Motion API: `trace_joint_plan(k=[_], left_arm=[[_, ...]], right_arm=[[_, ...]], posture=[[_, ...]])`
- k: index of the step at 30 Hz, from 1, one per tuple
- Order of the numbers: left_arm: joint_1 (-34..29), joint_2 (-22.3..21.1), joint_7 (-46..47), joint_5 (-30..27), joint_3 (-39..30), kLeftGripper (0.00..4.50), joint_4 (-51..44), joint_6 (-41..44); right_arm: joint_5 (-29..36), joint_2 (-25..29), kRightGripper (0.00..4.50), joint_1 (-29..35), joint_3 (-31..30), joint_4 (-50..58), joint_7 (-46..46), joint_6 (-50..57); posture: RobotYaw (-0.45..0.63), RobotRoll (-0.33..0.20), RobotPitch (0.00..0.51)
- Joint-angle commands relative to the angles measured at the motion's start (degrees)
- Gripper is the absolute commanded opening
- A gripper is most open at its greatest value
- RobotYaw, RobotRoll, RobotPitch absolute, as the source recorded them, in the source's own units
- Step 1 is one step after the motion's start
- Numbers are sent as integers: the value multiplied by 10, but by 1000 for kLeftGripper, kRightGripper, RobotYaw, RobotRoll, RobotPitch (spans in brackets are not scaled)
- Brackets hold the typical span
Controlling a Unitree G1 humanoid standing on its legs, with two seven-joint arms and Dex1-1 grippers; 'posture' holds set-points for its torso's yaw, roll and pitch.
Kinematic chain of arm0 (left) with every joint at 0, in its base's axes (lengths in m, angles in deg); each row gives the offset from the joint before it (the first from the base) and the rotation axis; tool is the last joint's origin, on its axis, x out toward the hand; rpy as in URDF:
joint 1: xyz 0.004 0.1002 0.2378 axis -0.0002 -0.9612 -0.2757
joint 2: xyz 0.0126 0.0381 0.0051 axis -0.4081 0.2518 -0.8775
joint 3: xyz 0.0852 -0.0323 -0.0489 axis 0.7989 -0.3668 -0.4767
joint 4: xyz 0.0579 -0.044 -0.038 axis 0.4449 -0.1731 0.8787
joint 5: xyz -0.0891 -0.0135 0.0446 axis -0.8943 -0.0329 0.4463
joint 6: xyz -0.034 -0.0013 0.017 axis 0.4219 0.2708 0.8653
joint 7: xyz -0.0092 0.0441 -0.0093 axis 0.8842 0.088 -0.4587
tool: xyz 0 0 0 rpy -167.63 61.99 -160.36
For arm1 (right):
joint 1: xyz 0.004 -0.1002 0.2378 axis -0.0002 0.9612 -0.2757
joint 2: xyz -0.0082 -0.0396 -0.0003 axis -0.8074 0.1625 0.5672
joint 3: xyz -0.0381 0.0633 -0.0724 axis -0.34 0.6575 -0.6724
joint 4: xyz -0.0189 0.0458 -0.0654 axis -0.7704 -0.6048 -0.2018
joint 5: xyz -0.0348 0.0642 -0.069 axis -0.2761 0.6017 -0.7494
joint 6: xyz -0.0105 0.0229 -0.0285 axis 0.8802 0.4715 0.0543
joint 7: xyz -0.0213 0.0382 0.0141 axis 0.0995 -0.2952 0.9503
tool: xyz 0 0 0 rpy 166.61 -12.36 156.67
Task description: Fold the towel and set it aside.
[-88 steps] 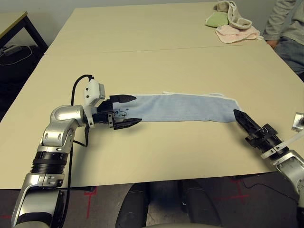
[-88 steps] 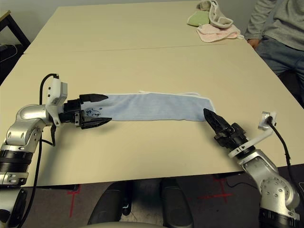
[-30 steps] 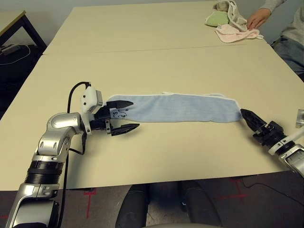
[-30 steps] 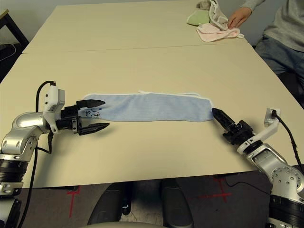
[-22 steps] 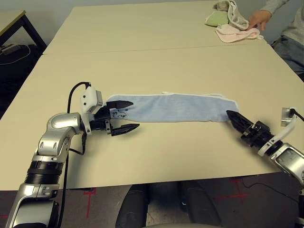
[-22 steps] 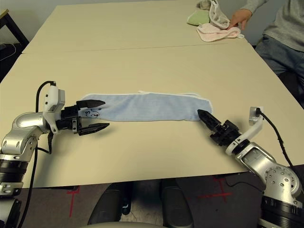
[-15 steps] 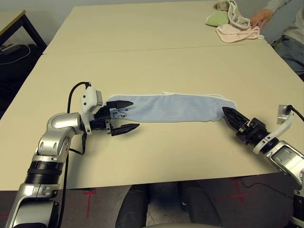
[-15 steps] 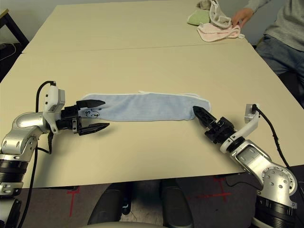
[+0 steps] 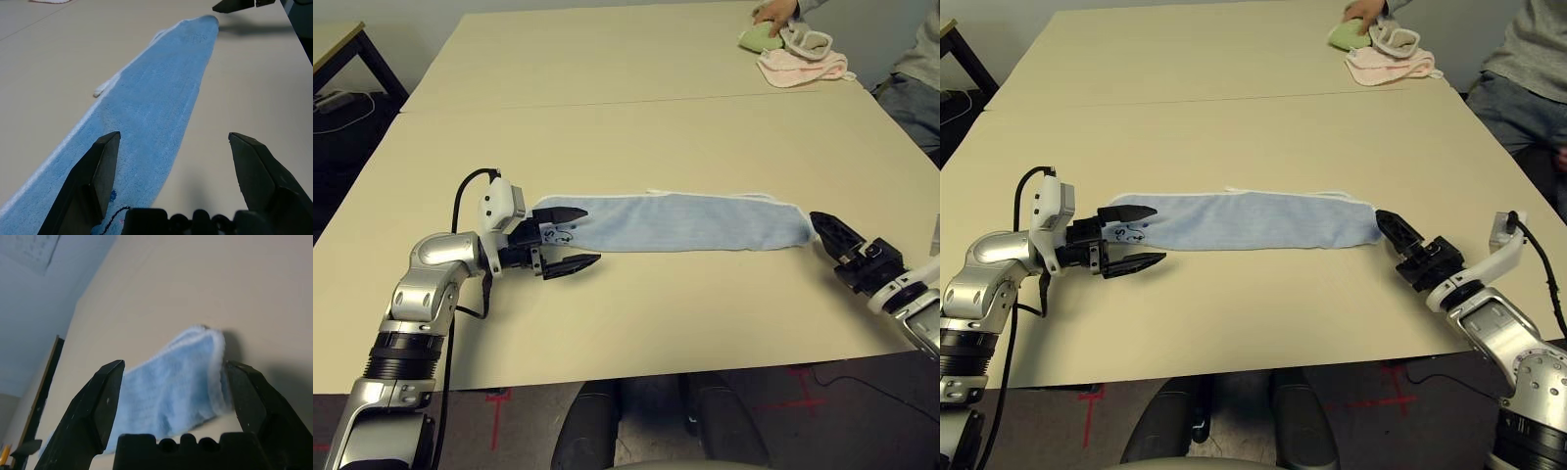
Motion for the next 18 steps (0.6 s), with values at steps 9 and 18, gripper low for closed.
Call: trace_joint_plan(k=[9, 18], left_arm=[[-11, -3, 4, -1, 3, 4490, -23, 15], [-8, -3, 4, -1, 4, 4490, -25, 20]], right_arm=[[209, 32, 4489, 87, 4, 48, 61, 34], [236, 21, 4489, 128, -31, 88, 106, -13]], posture=[[29, 0, 159], [25, 0, 162]])
